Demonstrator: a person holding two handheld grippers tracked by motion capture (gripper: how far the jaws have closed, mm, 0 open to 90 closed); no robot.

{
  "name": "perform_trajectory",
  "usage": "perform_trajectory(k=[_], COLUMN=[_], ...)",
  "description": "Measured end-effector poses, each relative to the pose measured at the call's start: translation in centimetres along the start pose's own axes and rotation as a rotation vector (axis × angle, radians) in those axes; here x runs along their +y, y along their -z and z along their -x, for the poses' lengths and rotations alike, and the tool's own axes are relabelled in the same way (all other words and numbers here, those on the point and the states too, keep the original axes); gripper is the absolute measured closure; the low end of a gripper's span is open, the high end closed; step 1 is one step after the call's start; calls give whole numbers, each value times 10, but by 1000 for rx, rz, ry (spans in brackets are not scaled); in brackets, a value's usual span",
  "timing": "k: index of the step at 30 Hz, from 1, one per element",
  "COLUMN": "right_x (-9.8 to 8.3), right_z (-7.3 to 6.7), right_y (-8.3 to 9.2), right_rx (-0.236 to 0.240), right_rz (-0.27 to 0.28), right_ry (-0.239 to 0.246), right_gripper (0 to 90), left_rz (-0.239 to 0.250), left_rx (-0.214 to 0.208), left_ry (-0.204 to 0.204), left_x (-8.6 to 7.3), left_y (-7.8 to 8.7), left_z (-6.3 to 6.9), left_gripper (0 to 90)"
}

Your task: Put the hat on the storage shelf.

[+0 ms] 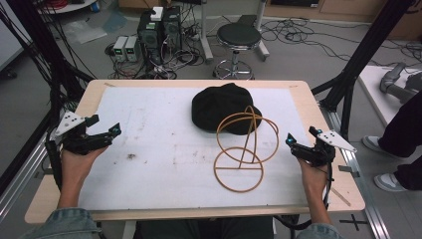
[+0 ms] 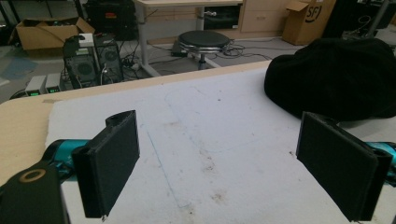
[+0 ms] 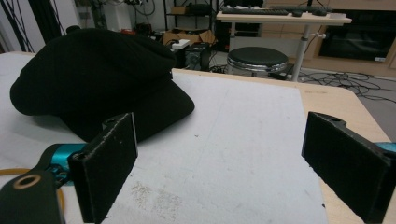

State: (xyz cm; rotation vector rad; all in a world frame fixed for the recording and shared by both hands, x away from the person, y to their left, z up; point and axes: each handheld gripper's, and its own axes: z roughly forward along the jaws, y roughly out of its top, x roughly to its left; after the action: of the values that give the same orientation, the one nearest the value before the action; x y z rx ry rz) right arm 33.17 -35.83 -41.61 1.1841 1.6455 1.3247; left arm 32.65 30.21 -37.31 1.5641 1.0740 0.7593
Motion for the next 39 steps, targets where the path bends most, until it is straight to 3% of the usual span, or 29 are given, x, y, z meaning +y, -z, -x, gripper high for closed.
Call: perform_trajectory(k=[11,15,25,27,35,39], right_x=[1,8,27,36,78,95], right_z=[-3,-5,-10,-8,0,-4], right_y=[0,0,-3,-4,-17,-26], right_rx=[8,-32,-18,-22,15,35], right_rz=[-17,-4,-2,-5,10,19], right_ry=[26,31,68,84,73,108], right_gripper=[103,103,103,103,103,103], left_rz=[0,-4,18,21,27,25], left_rx=[-1,0,7,4,11,15], left_ry=[-2,-11,-4,1,12,10], left_x=[1,1,5,6,7,7], left_y=[1,1,5,5,7,7], left_z=[1,1,-1,-2,-3,-5], left_gripper=[137,137,137,137,137,137])
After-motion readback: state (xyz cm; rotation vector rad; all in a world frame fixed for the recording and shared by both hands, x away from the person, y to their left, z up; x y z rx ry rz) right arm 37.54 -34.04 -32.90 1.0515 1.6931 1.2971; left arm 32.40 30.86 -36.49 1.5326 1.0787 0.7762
